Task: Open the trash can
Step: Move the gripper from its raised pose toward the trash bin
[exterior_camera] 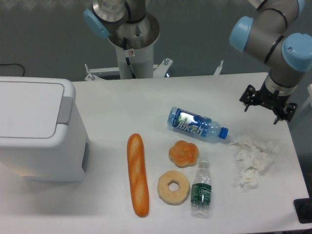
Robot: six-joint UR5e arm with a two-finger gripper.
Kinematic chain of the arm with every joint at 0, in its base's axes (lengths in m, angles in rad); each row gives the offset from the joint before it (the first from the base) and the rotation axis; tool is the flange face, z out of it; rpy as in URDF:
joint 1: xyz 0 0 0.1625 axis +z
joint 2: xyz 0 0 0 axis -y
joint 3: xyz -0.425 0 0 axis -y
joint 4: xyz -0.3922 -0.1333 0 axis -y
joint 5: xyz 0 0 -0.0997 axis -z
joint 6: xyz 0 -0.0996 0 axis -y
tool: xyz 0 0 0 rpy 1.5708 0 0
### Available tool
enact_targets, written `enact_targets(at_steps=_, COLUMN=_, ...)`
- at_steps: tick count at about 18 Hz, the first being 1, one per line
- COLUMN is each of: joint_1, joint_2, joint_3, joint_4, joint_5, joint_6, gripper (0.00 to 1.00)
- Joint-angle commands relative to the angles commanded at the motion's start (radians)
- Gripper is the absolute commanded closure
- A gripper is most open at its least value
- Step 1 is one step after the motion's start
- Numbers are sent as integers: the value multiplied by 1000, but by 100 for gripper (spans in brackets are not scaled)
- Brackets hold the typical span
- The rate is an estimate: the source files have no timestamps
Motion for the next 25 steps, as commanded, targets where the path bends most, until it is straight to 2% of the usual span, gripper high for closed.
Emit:
enact_targets(at_steps=6, joint_1=0, joint_2=0, joint_3=5, joint_4=0, joint_5=-5, joint_6=-5, gripper=0)
enact_targets(at_steps=8, joint_1=-2, joint_2=0, joint_3=-20, joint_4=11, joint_5=-6, joint_6=-6, gripper=0)
enact_targets(at_steps=11, joint_1=-8, joint_2=18, joint_3=-89, joint_4=136, joint_5=2, joint_6=-17, gripper=0)
enact_targets(at_steps=12, joint_1=-12, joint_2=34, joint_3=-98, joint_4=165, joint_5=2, joint_6=-53, gripper=0)
enact_targets(at_steps=15, joint_1=-28, joint_2=72, joint_3=-100, joint_4=172, joint_5=-43, joint_6=-282, gripper=0)
enact_targets(at_steps=19, joint_1=-109, joint_2=138, joint_3=-94, joint_4=169, joint_5=-83, joint_6=-374, gripper=0)
enact_targets(at_steps=20, joint_1=-130, joint_2=155, joint_3=-94, joint_4=161, joint_5=-90, joint_6=-432, gripper=0)
enact_targets(at_steps=24, joint_1=-201, joint_2=187, joint_3=-91, joint_4=160, joint_5=-132, joint_6=-590, gripper=0)
enact_targets(at_steps=25, joint_1=-212, joint_2=199, joint_3=-91, joint_4=158, joint_5=-141, joint_6=-624, gripper=3)
